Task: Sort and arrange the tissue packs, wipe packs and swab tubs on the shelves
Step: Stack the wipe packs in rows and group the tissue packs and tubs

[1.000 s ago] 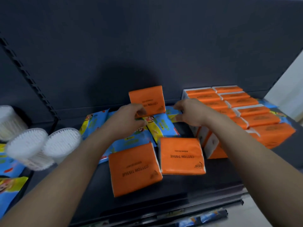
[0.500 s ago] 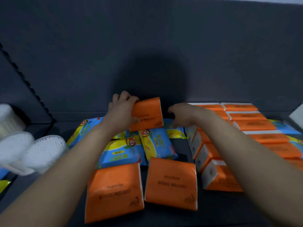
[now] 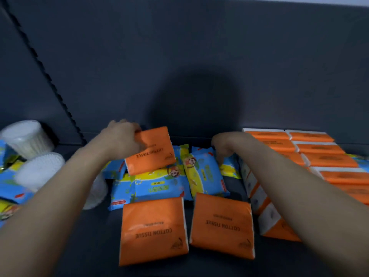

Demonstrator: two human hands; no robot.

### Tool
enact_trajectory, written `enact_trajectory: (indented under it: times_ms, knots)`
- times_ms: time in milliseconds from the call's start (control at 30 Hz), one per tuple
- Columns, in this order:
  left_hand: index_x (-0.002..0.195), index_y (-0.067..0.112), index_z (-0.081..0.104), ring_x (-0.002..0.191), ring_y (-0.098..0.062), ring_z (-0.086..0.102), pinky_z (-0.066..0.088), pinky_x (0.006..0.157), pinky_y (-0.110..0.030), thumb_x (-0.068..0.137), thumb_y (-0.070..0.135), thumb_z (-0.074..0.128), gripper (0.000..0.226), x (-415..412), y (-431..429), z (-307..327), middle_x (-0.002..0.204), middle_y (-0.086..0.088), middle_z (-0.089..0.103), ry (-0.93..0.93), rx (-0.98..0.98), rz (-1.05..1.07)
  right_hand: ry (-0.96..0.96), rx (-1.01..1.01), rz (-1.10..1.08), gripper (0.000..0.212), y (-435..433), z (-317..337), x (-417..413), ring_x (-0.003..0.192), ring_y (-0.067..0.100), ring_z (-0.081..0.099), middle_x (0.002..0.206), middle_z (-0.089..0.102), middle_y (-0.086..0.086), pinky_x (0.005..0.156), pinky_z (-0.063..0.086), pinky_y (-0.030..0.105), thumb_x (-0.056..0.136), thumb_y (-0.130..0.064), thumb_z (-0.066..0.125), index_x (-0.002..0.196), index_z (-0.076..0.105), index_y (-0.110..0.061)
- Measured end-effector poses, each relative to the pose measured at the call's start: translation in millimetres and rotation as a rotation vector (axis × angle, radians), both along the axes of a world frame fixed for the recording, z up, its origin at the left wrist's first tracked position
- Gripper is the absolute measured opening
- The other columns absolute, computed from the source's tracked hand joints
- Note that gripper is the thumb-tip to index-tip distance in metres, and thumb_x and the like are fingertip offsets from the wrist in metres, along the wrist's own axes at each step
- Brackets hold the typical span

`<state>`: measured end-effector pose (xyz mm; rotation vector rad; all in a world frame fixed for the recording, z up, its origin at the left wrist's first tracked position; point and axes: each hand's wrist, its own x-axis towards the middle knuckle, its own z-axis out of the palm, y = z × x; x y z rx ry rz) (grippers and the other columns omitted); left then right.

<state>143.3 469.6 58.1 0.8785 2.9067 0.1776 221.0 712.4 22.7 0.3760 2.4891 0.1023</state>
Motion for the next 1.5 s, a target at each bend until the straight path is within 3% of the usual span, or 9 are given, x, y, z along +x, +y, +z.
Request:
enact_trajectory:
  times_ms: [100,200,433,533,733,900,1100,1267,1500]
  knots:
    - [0.131,0.027,0.046,0.122,-0.026,0.034,0.028,0.098,-0.037,0.084,0.028,0.058,0.048,12,15,-8,0.128,-0.003,0.045,0.194,0.064,-0.157,0.007,-0.002,-0.011,0.057,-1,-2,-1,0.095,0.021,0.055,0.122,0.06,0.01,0.081,0.046,0.03,0.077,-0.033,0.075,0.121,0.058,-0.002]
    - [0.131,0.023,0.049,0.122,-0.02,0.041,0.033,0.101,-0.033,0.084,0.03,0.062,0.049,34,48,-18,0.131,-0.001,0.048,0.019,0.148,-0.439,0.034,-0.01,-0.04,0.064,0,-5,-1,0.11,0.023,0.057,0.128,0.057,0.01,0.086,0.045,0.028,0.077,-0.033,0.075,0.128,0.054,-0.002]
    - [0.144,0.016,0.024,0.122,-0.028,0.042,0.029,0.099,-0.033,0.065,0.05,0.077,0.1,43,97,-47,0.136,-0.009,0.046,-0.172,-0.167,-0.428,0.282,-0.092,-0.073,0.039,11,1,13,0.099,0.026,0.062,0.11,0.067,0.012,0.073,0.045,0.026,0.074,-0.019,0.075,0.108,0.065,-0.003]
    - [0.137,0.014,0.033,0.118,-0.025,0.047,0.036,0.097,-0.033,0.06,0.041,0.082,0.095,38,99,-48,0.131,-0.007,0.051,-0.223,-0.015,-0.397,0.365,-0.15,-0.106,0.034,13,6,20,0.096,0.024,0.061,0.108,0.066,0.01,0.07,0.04,0.023,0.075,-0.016,0.073,0.107,0.067,-0.008]
    - [0.077,0.013,0.058,0.068,-0.012,0.055,0.043,0.059,-0.026,0.071,0.017,0.079,0.022,27,83,-14,0.073,-0.002,0.061,-0.382,0.504,-0.315,0.475,-0.221,-0.116,0.028,10,23,23,0.092,0.025,0.058,0.102,0.063,0.01,0.064,0.038,0.025,0.079,-0.009,0.066,0.106,0.061,-0.006]
    - [0.094,-0.002,0.058,0.071,-0.018,0.059,0.051,0.067,-0.037,0.076,0.012,0.073,0.028,26,58,13,0.09,-0.022,0.067,-0.44,0.788,-0.154,0.703,-0.336,-0.147,0.019,9,44,27,0.081,0.021,0.053,0.093,0.059,0.006,0.053,0.036,0.026,0.079,-0.007,0.061,0.096,0.056,-0.011]
    - [0.088,0.019,0.054,0.063,-0.011,0.059,0.049,0.059,-0.028,0.073,0.0,0.074,0.031,27,24,30,0.082,-0.002,0.064,-0.379,1.148,0.035,0.878,-0.468,-0.134,0.026,-7,70,20,0.082,0.021,0.058,0.097,0.063,0.008,0.063,0.041,0.025,0.081,-0.003,0.056,0.106,0.06,-0.009]
    - [0.125,0.026,0.049,0.057,-0.003,0.064,0.05,0.05,-0.017,0.075,-0.004,0.071,0.062,38,-17,38,0.085,0.001,0.067,-0.314,1.339,0.185,0.943,-0.63,-0.098,0.015,-34,81,6,0.081,0.022,0.06,0.094,0.063,0.006,0.059,0.042,0.026,0.085,-0.014,0.058,0.1,0.061,-0.01]
    - [0.136,0.015,0.041,0.075,0.031,0.049,0.043,0.06,-0.003,0.084,-0.003,0.061,0.058,51,-82,39,0.119,0.018,0.047,-0.133,1.409,0.222,1.028,-0.719,-0.019,0.016,-95,91,-5,0.087,0.022,0.061,0.1,0.063,0.007,0.067,0.046,0.03,0.087,-0.017,0.058,0.102,0.059,-0.011]
